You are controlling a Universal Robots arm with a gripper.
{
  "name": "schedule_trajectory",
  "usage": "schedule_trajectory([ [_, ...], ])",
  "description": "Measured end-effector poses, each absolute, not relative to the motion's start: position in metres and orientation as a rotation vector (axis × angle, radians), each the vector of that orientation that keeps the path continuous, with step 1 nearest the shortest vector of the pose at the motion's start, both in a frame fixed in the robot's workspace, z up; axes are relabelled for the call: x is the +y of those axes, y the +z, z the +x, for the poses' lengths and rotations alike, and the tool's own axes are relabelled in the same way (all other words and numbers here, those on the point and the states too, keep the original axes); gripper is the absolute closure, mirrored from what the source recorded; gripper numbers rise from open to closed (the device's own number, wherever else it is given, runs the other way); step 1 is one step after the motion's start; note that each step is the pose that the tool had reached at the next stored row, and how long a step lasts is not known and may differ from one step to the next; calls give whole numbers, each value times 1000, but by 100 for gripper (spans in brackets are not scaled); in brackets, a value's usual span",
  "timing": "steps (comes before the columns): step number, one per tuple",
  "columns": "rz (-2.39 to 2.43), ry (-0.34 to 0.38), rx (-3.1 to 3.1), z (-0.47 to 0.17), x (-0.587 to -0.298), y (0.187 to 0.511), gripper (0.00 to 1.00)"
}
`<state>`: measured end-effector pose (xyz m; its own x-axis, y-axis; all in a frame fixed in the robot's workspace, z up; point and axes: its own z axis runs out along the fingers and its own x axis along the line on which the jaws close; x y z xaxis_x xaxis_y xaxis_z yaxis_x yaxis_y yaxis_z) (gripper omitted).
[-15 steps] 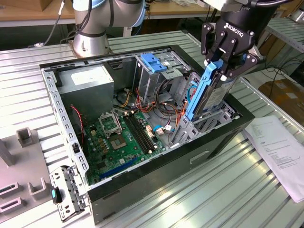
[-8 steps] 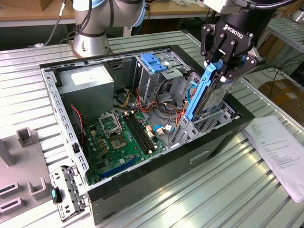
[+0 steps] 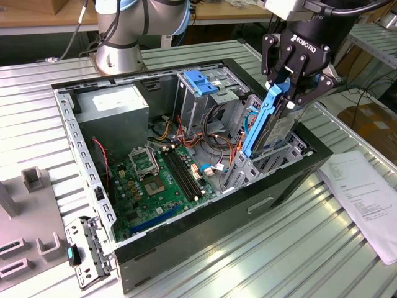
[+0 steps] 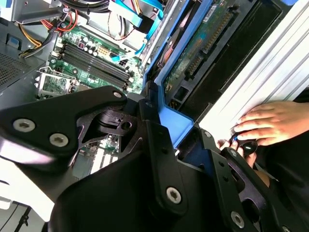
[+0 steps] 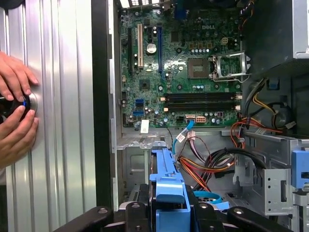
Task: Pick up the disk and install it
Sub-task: 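Insert the disk into the insertion slot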
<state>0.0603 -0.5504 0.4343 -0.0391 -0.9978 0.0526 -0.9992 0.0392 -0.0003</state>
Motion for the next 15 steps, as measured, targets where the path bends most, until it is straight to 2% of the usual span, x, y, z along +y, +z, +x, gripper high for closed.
schedule_trajectory([
  [15,2154,55,-2233,61,-551,435,63],
])
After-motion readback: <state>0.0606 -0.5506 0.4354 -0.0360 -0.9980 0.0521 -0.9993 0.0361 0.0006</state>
